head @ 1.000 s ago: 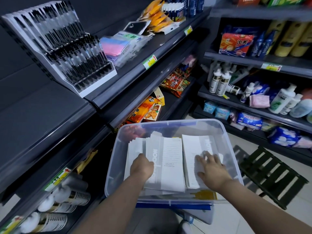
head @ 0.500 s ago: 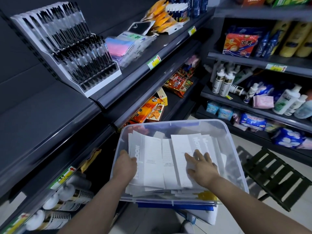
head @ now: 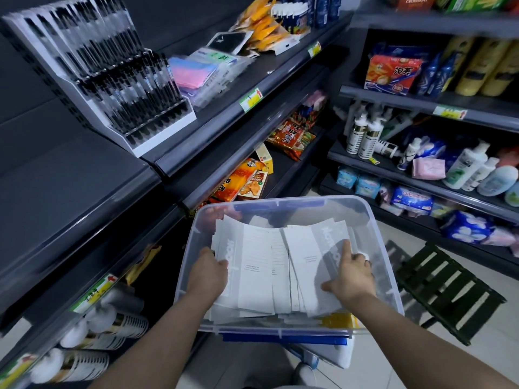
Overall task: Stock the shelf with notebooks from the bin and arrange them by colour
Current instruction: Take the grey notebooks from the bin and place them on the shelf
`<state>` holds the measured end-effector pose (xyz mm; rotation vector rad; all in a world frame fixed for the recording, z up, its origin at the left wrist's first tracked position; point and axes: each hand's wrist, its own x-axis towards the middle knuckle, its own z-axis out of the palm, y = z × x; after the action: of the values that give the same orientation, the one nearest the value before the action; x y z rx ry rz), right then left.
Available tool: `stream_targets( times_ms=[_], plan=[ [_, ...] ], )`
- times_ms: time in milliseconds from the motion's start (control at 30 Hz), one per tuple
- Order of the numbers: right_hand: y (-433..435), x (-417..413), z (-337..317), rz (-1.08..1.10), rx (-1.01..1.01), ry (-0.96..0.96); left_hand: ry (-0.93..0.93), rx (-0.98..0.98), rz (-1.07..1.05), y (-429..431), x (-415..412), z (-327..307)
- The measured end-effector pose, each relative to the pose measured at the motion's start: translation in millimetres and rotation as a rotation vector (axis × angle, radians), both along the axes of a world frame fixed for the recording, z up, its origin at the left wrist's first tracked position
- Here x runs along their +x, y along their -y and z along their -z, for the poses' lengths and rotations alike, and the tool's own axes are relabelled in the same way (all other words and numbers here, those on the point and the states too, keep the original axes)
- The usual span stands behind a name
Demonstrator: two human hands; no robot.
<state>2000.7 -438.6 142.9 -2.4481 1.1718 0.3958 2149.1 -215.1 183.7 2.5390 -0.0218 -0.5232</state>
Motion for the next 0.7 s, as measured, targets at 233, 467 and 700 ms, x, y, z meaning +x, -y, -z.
stream_targets(
  times_ms=[233,467,700],
  plan=[
    [-1,-3,-9,0.024,-0.008,0.229,0.030,-0.036,0.006,1,0,-6],
    [-3,-8,-24,-0.003,0.047,0.444,0.134,-0.079,0.029,-5,4,-18],
    [-7,4,-56,-0.106,0.143,0.725,0.275,-0.195,-0.082,-26,20,-40]
  ],
)
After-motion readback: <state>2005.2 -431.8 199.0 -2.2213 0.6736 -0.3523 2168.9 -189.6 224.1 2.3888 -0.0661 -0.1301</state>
